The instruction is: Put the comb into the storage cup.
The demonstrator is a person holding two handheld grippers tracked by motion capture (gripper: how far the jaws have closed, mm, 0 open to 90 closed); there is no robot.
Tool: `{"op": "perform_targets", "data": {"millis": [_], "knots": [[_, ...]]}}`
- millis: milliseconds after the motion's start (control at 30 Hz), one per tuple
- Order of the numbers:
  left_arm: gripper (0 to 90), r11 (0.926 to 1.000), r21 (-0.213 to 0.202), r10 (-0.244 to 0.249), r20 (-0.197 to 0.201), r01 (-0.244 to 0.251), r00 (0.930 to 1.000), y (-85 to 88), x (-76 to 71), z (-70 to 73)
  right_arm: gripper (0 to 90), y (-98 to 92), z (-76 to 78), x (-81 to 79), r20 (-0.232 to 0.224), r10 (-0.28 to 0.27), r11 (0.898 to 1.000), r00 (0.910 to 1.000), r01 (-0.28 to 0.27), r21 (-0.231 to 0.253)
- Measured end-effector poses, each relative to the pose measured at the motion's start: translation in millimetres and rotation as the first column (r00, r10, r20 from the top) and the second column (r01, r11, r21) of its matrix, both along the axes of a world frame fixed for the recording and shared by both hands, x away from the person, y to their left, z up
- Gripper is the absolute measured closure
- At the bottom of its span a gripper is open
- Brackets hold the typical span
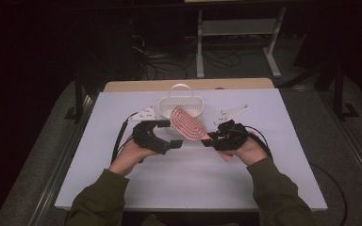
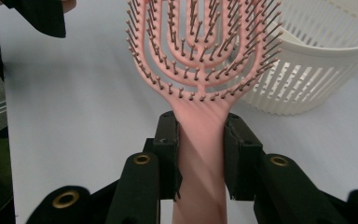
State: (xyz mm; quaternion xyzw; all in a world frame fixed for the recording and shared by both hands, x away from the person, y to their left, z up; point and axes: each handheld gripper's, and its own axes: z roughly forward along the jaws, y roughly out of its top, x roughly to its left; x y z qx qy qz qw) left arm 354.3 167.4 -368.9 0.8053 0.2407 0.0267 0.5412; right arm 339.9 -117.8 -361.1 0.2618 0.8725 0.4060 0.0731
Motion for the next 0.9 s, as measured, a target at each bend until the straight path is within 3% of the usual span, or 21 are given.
{"op": "perform_targets", "data": {"millis": [433, 533, 900], "knots": [[0.1, 0.9977, -0.042, 0.052, -0.031, -0.053, 0.9982, -3.3, -2.5, -3.1, 69.1, 12.6, -7.1, -3.1, -0.004, 0.015, 1.0, 0.9999, -0.015, -0.009], [0.1, 0.9956, -0.041, 0.082, -0.033, -0.084, 0.9961, -4.6, -2.7, -3.7, 69.1, 14.3, -7.9, -3.9, -0.002, 0.018, 1.0, 0.9998, -0.018, -0.006], [0.6, 0.9918, -0.058, 0.11, -0.059, -0.114, 0.9921, -6.1, -2.7, -4.4, 69.1, 20.2, -10.1, -5.7, 0.007, 0.029, 1.0, 0.9995, -0.029, -0.004]]}}
